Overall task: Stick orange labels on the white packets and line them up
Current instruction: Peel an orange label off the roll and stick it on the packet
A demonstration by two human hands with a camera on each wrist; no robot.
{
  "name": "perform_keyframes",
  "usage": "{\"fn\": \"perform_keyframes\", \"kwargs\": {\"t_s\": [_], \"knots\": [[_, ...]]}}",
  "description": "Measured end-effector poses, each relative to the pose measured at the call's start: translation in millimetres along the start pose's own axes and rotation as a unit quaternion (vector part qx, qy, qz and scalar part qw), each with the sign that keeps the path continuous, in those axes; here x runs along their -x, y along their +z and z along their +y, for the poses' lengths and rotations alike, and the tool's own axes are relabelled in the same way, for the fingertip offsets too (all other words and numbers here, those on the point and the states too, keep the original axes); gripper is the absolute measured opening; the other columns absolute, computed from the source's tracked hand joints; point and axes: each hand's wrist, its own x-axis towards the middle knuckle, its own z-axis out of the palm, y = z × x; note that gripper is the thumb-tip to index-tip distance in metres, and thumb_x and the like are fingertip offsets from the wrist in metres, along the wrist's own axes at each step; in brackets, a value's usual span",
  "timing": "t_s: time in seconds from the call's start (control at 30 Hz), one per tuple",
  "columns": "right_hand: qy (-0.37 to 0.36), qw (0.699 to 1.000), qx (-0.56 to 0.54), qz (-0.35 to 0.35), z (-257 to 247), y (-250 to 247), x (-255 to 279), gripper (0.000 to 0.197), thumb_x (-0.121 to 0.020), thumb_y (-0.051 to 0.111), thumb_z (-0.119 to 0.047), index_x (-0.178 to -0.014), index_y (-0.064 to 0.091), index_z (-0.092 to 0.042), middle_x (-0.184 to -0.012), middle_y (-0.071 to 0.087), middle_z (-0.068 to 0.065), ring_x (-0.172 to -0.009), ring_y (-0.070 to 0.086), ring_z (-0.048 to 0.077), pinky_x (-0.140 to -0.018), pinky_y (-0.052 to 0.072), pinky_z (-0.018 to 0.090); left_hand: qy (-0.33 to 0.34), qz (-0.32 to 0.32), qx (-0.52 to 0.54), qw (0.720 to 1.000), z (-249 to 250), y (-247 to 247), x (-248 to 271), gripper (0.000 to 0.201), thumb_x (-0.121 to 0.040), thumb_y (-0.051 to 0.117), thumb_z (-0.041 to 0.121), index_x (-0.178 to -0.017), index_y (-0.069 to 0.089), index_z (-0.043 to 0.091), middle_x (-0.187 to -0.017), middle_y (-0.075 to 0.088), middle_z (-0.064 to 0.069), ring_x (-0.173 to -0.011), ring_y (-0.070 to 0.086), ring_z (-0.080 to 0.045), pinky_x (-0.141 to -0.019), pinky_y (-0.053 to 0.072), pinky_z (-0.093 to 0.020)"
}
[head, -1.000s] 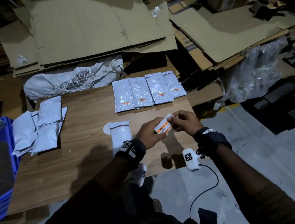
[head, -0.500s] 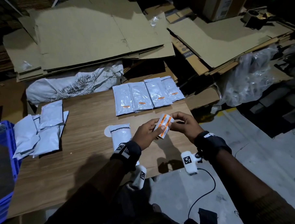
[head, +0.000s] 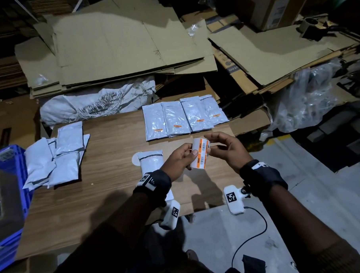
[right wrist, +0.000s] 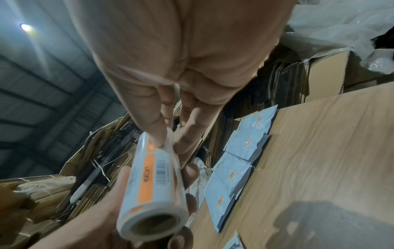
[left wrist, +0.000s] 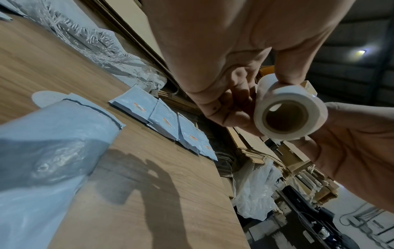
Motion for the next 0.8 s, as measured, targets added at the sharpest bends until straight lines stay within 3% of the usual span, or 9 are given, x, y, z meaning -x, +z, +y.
{"fn": "perform_keyframes", "kwargs": {"t_s": [0.17, 0.3, 0.43, 0.53, 0.63, 0.7, 0.8], "knots": [[-0.009, 0.999, 0.023, 0.032, -0.7, 7.2, 2.7, 0.04, -0.088, 0.068, 0.013, -0.119, 0.068, -0.012, -0.11, 0.066, 0.013, -0.104, 0.065, 0.02, -0.093, 0.06, 0.038, -0.002, 0.006, 0.019, 1.0, 0.3, -0.7, 3.4, 0.049, -0.093, 0.054, 0.038, -0.131, 0.056, 0.008, -0.112, 0.07, -0.017, -0.093, 0.067, -0.021, -0.071, 0.05, -0.026], [-0.003, 0.999, 0.018, 0.05, 4.0, 8.6, 3.9, 0.041, -0.092, 0.063, 0.013, -0.127, 0.066, -0.009, -0.115, 0.062, 0.03, -0.094, 0.068, 0.029, -0.092, 0.061, 0.043, -0.002, 0.004, 0.031, 1.0, -0.6, -0.7, 5.8, 0.051, -0.093, 0.053, 0.037, -0.136, 0.055, 0.008, -0.122, 0.068, -0.023, -0.098, 0.067, -0.024, -0.074, 0.049, -0.029], [-0.015, 0.998, 0.025, 0.05, 4.0, 10.0, 5.5, 0.039, -0.092, 0.066, 0.009, -0.124, 0.067, -0.014, -0.105, 0.066, 0.018, -0.092, 0.069, 0.027, -0.092, 0.061, 0.046, -0.001, 0.007, 0.024, 1.0, 1.0, 0.4, 8.1, 0.051, -0.093, 0.053, 0.037, -0.135, 0.055, 0.009, -0.121, 0.07, -0.02, -0.1, 0.067, -0.025, -0.074, 0.049, -0.029], [-0.015, 0.998, 0.023, 0.064, 5.3, 12.2, 7.5, 0.036, -0.092, 0.071, 0.001, -0.124, 0.064, -0.014, -0.105, 0.068, 0.013, -0.093, 0.072, 0.029, -0.089, 0.062, 0.047, 0.0, 0.017, 0.012, 1.0, 4.3, 1.2, 10.5, 0.047, -0.094, 0.054, 0.038, -0.132, 0.058, 0.011, -0.112, 0.073, -0.007, -0.095, 0.068, -0.018, -0.072, 0.049, -0.028], [-0.073, 0.979, 0.13, 0.139, 7.1, 16.3, 10.3, 0.028, -0.088, 0.079, -0.01, -0.11, 0.063, -0.019, -0.105, 0.066, 0.002, -0.092, 0.068, 0.015, -0.08, 0.06, 0.03, 0.007, 0.031, 0.007, 0.999, 4.7, 1.1, 11.2, 0.031, -0.103, 0.055, 0.032, -0.129, 0.061, 0.014, -0.106, 0.074, 0.0, -0.09, 0.069, -0.011, -0.071, 0.05, -0.026], [-0.144, 0.953, 0.212, 0.164, 8.1, 20.5, 12.9, 0.022, -0.085, 0.08, -0.01, -0.099, 0.065, -0.018, -0.098, 0.062, -0.003, -0.086, 0.061, 0.01, -0.07, 0.05, 0.019, 0.015, 0.043, 0.01, 0.999, 6.1, 2.7, 11.9, 0.038, -0.101, 0.055, 0.035, -0.132, 0.061, 0.014, -0.105, 0.073, 0.001, -0.089, 0.069, -0.011, -0.07, 0.051, -0.025], [-0.185, 0.942, 0.24, 0.148, 7.1, 29.7, 17.2, 0.012, -0.086, 0.076, -0.005, -0.091, 0.071, -0.014, -0.09, 0.061, -0.005, -0.081, 0.06, 0.009, -0.066, 0.044, 0.013, 0.021, 0.052, 0.017, 0.998, 7.8, 5.0, 12.9, 0.047, -0.098, 0.054, 0.039, -0.135, 0.06, 0.011, -0.103, 0.072, 0.0, -0.089, 0.067, -0.012, -0.071, 0.052, -0.024]]}}
